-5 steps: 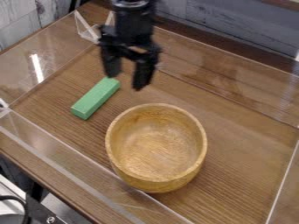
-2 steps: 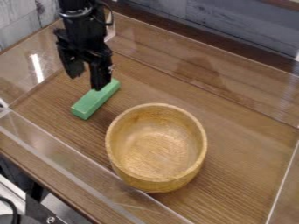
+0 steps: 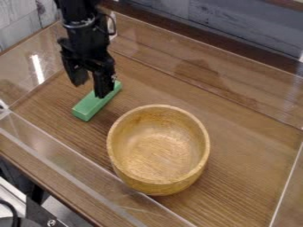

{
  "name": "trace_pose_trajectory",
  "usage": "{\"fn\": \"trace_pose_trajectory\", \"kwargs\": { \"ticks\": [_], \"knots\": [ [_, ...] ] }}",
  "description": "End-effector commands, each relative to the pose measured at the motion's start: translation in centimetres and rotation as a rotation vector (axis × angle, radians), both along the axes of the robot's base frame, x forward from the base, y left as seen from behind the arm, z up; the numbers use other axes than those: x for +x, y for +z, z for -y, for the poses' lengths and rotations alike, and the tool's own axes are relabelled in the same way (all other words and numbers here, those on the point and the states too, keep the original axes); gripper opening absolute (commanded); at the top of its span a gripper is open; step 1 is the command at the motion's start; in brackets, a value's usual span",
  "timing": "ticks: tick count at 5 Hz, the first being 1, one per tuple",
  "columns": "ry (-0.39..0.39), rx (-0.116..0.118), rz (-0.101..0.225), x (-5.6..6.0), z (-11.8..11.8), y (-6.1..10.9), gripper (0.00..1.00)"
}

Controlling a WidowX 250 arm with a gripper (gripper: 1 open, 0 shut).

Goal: Put the green block in the brown bowl

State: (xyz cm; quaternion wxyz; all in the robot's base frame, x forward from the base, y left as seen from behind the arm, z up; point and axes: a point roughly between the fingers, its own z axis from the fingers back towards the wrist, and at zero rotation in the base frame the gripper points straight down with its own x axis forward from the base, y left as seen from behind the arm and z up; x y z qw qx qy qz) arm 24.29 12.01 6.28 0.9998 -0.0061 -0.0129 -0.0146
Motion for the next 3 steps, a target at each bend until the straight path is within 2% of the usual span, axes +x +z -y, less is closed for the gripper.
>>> {"fn": "trace_pose_trajectory", "kwargs": {
  "ticks": [1,3],
  "knots": [
    [0.016,0.010,0.029,0.46,-0.67,0.05,1.00],
    [0.029,-0.002,0.024,1.00,-1.07,-0.59,1.00]
  ]
}}
